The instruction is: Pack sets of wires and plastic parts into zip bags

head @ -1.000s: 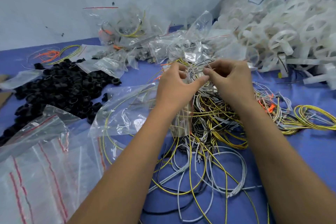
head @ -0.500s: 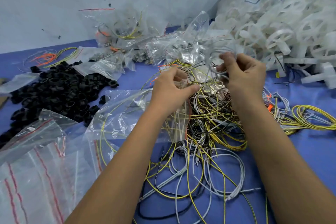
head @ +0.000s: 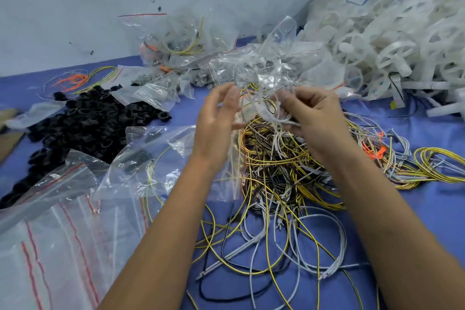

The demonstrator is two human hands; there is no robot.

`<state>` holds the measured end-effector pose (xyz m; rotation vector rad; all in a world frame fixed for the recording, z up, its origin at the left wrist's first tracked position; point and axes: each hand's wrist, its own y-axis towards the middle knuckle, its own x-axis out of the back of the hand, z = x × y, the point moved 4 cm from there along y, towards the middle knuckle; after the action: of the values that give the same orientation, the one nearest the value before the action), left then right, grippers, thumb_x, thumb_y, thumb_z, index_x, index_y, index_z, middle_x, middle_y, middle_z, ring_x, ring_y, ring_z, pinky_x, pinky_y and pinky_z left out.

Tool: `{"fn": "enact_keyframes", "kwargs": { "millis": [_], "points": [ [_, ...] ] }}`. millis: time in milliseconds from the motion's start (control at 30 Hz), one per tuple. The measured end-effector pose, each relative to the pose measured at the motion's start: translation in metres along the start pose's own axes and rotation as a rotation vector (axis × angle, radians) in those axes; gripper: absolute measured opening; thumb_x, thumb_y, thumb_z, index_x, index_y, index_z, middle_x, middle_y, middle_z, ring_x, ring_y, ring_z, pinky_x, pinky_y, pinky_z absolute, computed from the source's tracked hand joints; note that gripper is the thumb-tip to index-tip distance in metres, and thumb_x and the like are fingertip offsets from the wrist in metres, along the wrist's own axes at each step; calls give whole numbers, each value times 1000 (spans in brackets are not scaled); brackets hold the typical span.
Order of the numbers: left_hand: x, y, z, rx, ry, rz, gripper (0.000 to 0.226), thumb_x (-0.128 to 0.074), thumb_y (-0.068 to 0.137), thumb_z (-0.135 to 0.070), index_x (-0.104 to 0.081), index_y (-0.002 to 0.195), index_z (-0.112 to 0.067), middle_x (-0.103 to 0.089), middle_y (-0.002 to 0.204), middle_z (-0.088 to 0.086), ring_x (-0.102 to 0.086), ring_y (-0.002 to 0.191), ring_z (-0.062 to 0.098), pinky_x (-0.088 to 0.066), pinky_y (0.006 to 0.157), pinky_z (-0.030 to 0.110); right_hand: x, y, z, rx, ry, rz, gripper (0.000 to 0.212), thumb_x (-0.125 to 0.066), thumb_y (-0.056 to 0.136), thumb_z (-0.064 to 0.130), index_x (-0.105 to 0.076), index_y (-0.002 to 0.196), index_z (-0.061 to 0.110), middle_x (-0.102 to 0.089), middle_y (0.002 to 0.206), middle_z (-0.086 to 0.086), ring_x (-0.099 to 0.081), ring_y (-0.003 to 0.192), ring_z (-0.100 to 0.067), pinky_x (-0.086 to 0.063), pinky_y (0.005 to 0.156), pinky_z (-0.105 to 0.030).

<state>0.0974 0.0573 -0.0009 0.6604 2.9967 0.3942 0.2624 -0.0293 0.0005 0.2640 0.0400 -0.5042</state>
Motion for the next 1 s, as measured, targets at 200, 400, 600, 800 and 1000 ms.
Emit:
{"fn": "enact_keyframes", "kwargs": {
  "millis": [200, 400, 600, 800, 1000],
  "points": [
    [-5, -13, -3, 2, -5, 158, 35, -74, 93, -27, -64, 125, -18, -74, 106, -2, -72, 94, 11, -60, 74, 31, -25, -9, -1, 145, -168, 76, 20, -70, 97, 20, -79, 79, 25, -64, 61, 1, -57, 58, -9, -47, 51, -29],
    [17, -15, 4, 56, -175, -104, 45, -80, 87, -4, -55, 123, -13, -74, 94, 5, -75, 73, 19, -59, 59, 29, -30, -8, -5, 157, -216, 75, 14, -69, 98, 25, -77, 87, 21, -69, 72, -9, -61, 64, -15, -54, 53, -36],
    [19, -14, 10, 91, -349, -212, 42, -76, 86, 7, -53, 116, -11, -70, 102, 23, -77, 75, 21, -61, 65, 28, -42, -13, -5, 213, -271, 230, 42, -80, 88, 15, -67, 128, 24, -79, 97, -3, -76, 82, -22, -58, 62, -27],
    [22, -14, 12, 85, -205, -57, 51, -85, 82, -25, -52, 121, -24, -70, 108, 5, -75, 88, 23, -59, 67, 31, -35, -9, -7, 82, -88, 56, 20, -69, 94, 1, -72, 111, 11, -75, 80, -7, -67, 57, -20, -52, 48, -24],
    [35, -27, 19, -84, 557, -44, 47, -80, 77, -55, -54, 99, -23, -57, 93, -9, -50, 73, 6, -42, 66, 22, -22, -4, -12, -101, 51, -95, 15, -51, 105, 3, -65, 103, 7, -70, 81, -9, -64, 53, -13, -49, 47, -20]
  ]
}}
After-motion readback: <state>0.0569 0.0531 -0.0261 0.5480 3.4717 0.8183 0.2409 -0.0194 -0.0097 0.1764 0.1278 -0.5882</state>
